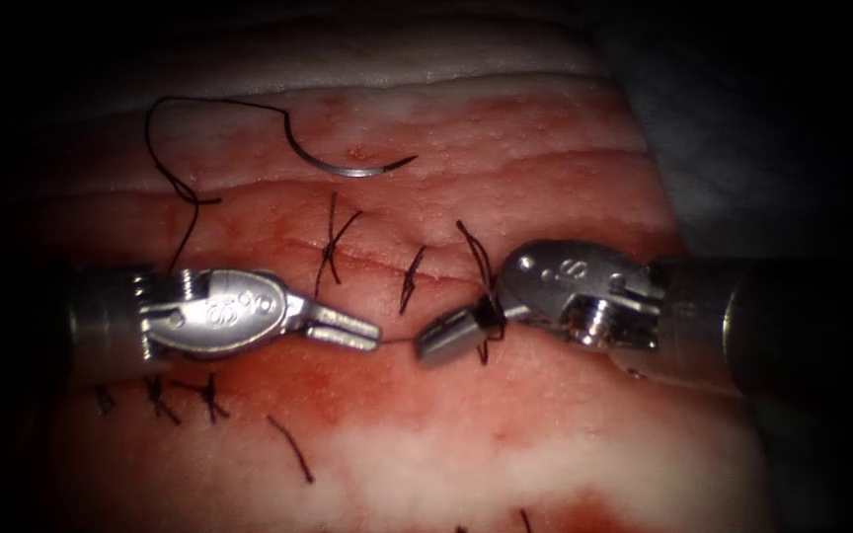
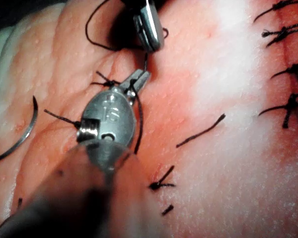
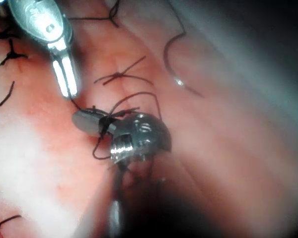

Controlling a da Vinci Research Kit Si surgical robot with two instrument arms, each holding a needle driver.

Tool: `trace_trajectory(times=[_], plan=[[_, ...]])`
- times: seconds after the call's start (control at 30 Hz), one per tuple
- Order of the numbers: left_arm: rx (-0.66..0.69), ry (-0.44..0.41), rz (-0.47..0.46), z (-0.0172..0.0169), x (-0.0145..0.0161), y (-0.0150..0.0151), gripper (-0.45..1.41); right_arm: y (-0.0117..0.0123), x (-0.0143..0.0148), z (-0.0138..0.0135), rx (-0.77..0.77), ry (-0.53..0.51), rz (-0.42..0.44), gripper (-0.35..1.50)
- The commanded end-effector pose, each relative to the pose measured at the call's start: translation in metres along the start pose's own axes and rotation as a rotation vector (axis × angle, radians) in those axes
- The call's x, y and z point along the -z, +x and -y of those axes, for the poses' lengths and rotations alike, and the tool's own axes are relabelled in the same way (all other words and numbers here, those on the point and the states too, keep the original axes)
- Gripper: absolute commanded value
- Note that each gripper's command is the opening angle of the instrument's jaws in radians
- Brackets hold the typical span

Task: Wound Closure
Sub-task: Tension the knot by moving the right tool up and the left tool down.

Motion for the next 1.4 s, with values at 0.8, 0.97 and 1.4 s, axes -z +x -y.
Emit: trace_trajectory(times=[0.8, 0.97, 1.4], plan=[[-0.032, -0.294, 0.143, -0.0121, 0.0009, 0.0076, -0.45, -0.0018, 0.0043, -0.008, -0.021, -0.082, -0.072, -0.35], [-0.05, -0.38, 0.163, -0.0141, 0.0013, 0.0085, -0.45, -0.0021, 0.0048, -0.0085, -0.02, -0.084, -0.07, -0.35], [-0.135, -0.574, 0.162, -0.0181, -0.0006, 0.0085, -0.45, -0.0021, 0.0045, -0.0089, -0.025, -0.098, -0.075, -0.35]])
